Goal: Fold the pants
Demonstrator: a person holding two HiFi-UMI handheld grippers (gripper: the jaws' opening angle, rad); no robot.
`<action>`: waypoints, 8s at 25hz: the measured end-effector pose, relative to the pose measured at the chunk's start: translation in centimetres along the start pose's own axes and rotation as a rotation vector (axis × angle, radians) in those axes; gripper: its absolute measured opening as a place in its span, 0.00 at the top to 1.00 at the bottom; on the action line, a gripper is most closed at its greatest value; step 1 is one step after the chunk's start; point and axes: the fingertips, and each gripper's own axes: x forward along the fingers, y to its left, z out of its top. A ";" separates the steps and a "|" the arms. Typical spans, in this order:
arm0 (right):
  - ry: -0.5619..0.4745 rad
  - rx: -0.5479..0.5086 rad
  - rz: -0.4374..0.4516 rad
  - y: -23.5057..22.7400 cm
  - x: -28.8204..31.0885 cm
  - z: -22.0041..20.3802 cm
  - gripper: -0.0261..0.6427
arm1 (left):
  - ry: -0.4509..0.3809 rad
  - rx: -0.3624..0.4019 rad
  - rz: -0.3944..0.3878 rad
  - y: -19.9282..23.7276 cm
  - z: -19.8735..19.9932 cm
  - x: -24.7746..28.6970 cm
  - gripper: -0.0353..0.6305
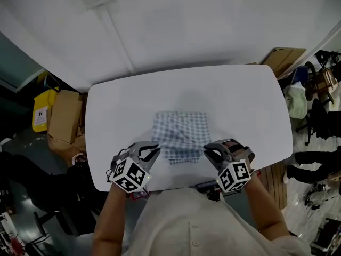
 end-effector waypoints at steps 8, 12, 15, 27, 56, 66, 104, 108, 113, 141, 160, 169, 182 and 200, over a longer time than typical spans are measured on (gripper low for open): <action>0.060 -0.088 0.075 7.2 2.3 -3.2 0.89 | 0.069 -0.051 -0.028 -6.4 -5.8 3.3 0.89; 0.085 -0.084 0.087 9.2 3.4 -4.3 0.89 | 0.119 -0.054 -0.041 -8.1 -7.8 4.7 0.89; 0.096 -0.101 0.073 9.9 3.9 -4.7 0.89 | 0.136 -0.038 -0.016 -8.6 -8.4 4.9 0.89; 0.001 0.056 0.128 10.7 1.4 -4.1 0.85 | 0.104 0.008 0.007 -11.5 -8.6 3.4 0.89; 0.119 0.188 0.518 -6.7 17.0 8.5 0.92 | 0.265 -0.507 0.005 -8.0 -7.0 6.1 0.89; 0.314 -0.040 0.671 -2.0 24.8 6.4 0.92 | 0.294 -0.549 0.019 -9.7 -8.4 7.8 0.89; 0.326 0.249 0.803 -5.0 21.2 0.7 0.83 | 0.342 -0.377 -0.181 -13.8 -2.7 11.8 0.88; 0.334 0.234 0.842 -5.0 21.2 0.6 0.90 | 0.361 -0.348 -0.197 -14.4 -3.2 12.1 0.88; 0.341 0.174 0.817 -6.0 21.5 0.1 0.92 | 0.376 -0.348 -0.215 -15.2 -4.1 12.7 0.88; 0.358 0.243 0.799 -5.8 17.3 -7.0 0.87 | 0.352 -0.281 -0.293 -16.8 1.0 15.6 0.78; 0.090 0.550 0.535 -9.2 12.2 -5.8 0.73 | 0.226 -0.480 -0.270 -16.2 2.0 12.5 0.75; -0.101 0.773 0.355 -3.9 4.7 -3.4 0.81 | 0.021 -0.648 -0.105 -10.3 3.0 7.7 0.78; -0.279 0.938 0.198 2.1 -1.4 1.0 0.93 | -0.059 -0.637 0.101 -5.3 0.0 1.7 0.88; -0.264 1.007 0.069 4.9 -3.1 1.2 0.94 | -0.071 -0.579 0.057 -5.7 -1.3 -0.2 0.90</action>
